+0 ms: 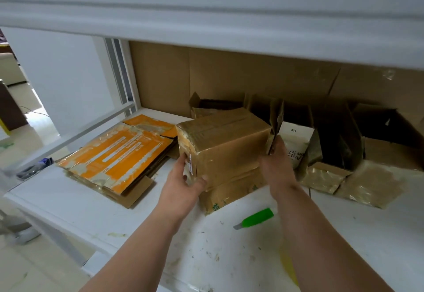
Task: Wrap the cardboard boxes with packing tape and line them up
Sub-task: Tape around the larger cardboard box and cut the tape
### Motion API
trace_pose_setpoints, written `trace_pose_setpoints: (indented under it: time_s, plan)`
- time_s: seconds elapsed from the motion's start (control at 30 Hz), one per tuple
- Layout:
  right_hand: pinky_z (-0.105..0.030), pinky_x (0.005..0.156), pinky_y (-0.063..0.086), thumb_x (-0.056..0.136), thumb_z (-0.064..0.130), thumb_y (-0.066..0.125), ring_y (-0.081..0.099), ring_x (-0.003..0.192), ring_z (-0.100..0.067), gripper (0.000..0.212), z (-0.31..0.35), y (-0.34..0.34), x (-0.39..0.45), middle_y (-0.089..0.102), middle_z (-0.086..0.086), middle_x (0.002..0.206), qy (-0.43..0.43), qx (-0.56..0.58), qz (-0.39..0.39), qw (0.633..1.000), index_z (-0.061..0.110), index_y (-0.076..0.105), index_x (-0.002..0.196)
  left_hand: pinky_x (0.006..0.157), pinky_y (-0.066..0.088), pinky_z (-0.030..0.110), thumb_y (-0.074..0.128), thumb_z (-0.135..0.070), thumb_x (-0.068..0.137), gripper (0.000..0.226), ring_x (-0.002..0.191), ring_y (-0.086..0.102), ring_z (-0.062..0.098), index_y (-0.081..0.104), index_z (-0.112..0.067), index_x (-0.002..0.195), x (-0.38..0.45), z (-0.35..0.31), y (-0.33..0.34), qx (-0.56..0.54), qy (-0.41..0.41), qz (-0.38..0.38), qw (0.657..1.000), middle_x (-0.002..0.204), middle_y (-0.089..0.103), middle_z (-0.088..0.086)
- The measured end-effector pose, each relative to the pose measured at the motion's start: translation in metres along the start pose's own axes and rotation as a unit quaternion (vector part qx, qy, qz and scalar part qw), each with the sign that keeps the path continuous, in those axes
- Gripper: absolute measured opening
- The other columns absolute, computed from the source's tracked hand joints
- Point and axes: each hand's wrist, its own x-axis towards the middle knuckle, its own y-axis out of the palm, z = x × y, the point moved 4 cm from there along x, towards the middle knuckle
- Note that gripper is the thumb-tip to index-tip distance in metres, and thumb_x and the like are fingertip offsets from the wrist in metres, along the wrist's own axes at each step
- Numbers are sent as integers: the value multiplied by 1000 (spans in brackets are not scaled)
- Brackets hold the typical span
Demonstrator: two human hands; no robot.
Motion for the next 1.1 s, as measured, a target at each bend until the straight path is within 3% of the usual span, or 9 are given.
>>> trace_pose_setpoints:
  time_s: [0.07,0.2,0.37,0.53,0.6,0.73,0.9,1.0,1.1]
  plan:
    - [-27,76,40,94,-1,44,52,94,-12,60,0,4,5,54,-1,119,14,-1,40,999,29,37,145,93,39,29,59,-33,98,72,122,54,15,17,-39,156,1,-1,1,-20,1,-13,1000,142,46,-15]
    - [-36,94,36,91,0,52,45,128,-21,56,-2,6,0,47,3,140,-3,80,55,995,40,42,129,80,42,18,51,-35,101,57,83,55,-9,27,-43,153,2,-5,-8,-55,4,-68,996,118,57,-24]
    - [-33,93,42,95,14,61,53,117,-11,49,4,-5,-19,58,11,127,-46,166,97,980,58,49,111,73,44,19,51,-43,99,43,98,57,-2,50,-32,141,-6,-17,-28,-103,53,-158,981,116,62,-20]
    - [-15,81,44,79,25,65,63,107,0,42,12,-29,-35,70,12,118,-73,258,160,950,31,65,120,76,49,34,50,-55,96,26,89,60,12,63,-33,91,-27,-37,-44,-101,19,-240,965,92,63,-13]
    - [-15,84,46,73,26,72,63,109,-1,48,11,-39,-41,71,14,118,-68,276,170,943,30,66,121,81,51,36,52,-58,94,28,88,61,14,61,-34,83,-35,-41,-43,-104,-12,-218,970,92,65,-10]
    - [-43,98,50,77,25,74,62,120,-20,59,4,-63,-58,67,4,128,-34,343,184,921,32,59,134,89,47,37,60,-47,94,20,98,61,20,64,-29,98,-55,-47,-26,-128,-22,-123,984,105,67,-2]
    - [-37,77,61,83,27,54,71,104,-18,43,9,-112,-81,73,4,114,-25,422,201,884,34,60,124,80,44,34,50,-31,101,26,88,59,20,73,-20,99,-89,-62,-5,-190,60,-52,979,79,69,-8]
    - [-31,74,57,100,25,37,71,101,-18,40,-6,-144,-91,73,2,115,-15,417,151,896,31,56,135,107,37,43,44,-15,93,36,124,56,26,74,-22,112,-101,-74,11,-188,92,1,978,115,72,-6]
    - [-35,88,44,101,20,27,61,111,-23,45,-25,-182,-106,70,-3,123,-23,396,88,914,30,59,131,117,25,49,43,-13,92,45,135,47,26,66,-29,127,-111,-84,33,-202,74,49,975,133,64,-4]
